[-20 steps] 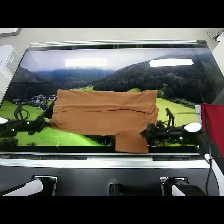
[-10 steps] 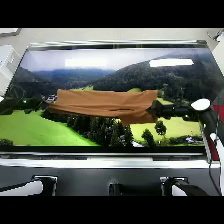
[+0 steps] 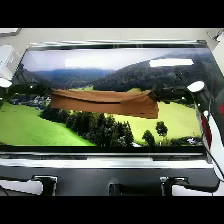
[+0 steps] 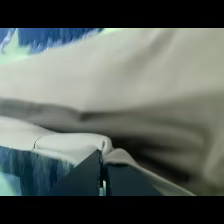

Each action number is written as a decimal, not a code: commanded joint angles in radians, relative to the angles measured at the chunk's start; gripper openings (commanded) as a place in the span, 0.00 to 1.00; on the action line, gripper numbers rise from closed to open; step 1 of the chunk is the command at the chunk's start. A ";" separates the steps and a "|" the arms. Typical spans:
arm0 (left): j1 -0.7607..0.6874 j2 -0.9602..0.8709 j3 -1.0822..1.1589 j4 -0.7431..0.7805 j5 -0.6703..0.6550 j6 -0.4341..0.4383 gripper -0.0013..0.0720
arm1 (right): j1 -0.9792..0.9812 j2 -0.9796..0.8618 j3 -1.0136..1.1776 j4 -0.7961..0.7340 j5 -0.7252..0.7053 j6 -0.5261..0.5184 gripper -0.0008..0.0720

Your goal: Fold the clothes and pants, and hang the long-sleeved shirts on hangers.

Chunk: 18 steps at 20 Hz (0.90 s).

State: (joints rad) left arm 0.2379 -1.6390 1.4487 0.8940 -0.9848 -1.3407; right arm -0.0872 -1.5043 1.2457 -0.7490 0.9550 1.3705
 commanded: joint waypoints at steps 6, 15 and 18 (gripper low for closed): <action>-0.058 -0.235 0.183 0.046 0.010 -0.032 0.04 | 0.000 -0.202 0.091 -0.030 -0.064 0.025 0.06; -0.045 -0.284 0.184 0.092 0.002 -0.052 0.67 | -0.002 -0.255 0.091 -0.031 -0.126 0.093 0.34; -0.001 -0.230 0.184 0.106 -0.044 -0.059 0.73 | -0.043 -0.213 0.111 -0.032 -0.039 0.161 0.61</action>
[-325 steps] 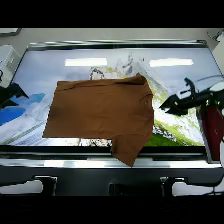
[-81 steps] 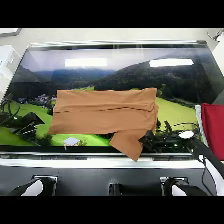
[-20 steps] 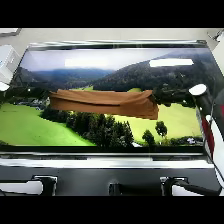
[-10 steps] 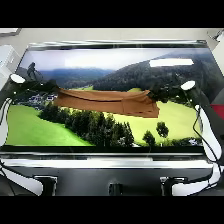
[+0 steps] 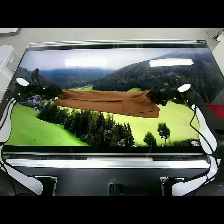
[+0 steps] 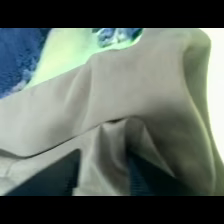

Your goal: Fold the clothes and pants, and hang the long-sleeved shirts on hangers.

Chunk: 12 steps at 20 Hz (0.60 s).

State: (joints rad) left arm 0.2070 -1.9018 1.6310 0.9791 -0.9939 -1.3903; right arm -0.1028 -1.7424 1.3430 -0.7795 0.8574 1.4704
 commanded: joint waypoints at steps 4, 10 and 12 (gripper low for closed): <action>0.071 0.179 0.002 0.097 -0.073 -0.008 0.76 | -0.160 0.062 0.091 -0.035 0.213 0.066 0.82; 0.052 0.335 0.001 0.197 -0.202 -0.009 0.90 | -0.204 -0.026 0.093 -0.026 0.338 -0.125 0.96; 0.052 0.359 0.001 0.197 -0.236 -0.009 0.95 | -0.204 -0.063 0.093 0.008 0.341 -0.182 0.96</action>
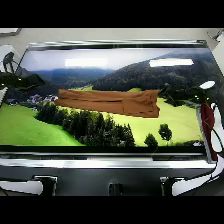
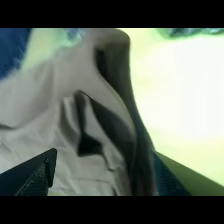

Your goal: Fold the clothes and pants, and hang the long-sleeved shirts on hangers.

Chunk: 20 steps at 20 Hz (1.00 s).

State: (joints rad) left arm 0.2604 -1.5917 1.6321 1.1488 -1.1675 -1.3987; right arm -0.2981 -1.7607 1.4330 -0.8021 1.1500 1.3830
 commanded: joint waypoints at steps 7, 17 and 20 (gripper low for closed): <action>-0.013 0.063 0.000 0.027 -0.151 -0.010 0.95 | -0.009 -0.146 0.003 0.121 0.079 -0.208 0.96; -0.042 0.061 0.000 0.023 -0.149 -0.016 0.95 | -0.007 -0.200 0.003 0.216 0.085 -0.211 0.95; -0.049 0.060 0.000 0.023 -0.146 -0.016 0.95 | 0.030 -0.200 0.003 0.151 0.078 -0.168 0.92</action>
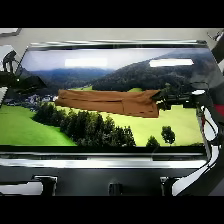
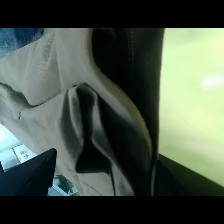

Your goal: Fold the clothes and pants, and hang the long-sleeved shirts on hangers.

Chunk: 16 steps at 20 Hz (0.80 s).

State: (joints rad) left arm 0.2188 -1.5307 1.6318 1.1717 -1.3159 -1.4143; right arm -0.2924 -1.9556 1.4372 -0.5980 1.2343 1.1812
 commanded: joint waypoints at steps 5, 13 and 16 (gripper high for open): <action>-0.015 -0.001 0.000 -0.001 0.015 0.000 0.95 | 0.096 -0.003 -0.001 -0.124 -0.054 0.092 0.56; -0.085 -0.032 0.000 -0.039 0.071 -0.119 0.04 | 0.095 0.124 -0.001 -0.126 -0.056 0.117 0.06; -0.217 -0.123 0.000 -0.054 0.103 -0.249 0.04 | 0.095 0.213 -0.001 -0.140 -0.034 0.160 0.06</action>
State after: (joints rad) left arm 0.0937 -1.5932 1.6318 1.1332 -1.2495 -1.5497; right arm -0.1974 -1.8168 1.4353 -0.7414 1.1748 1.3045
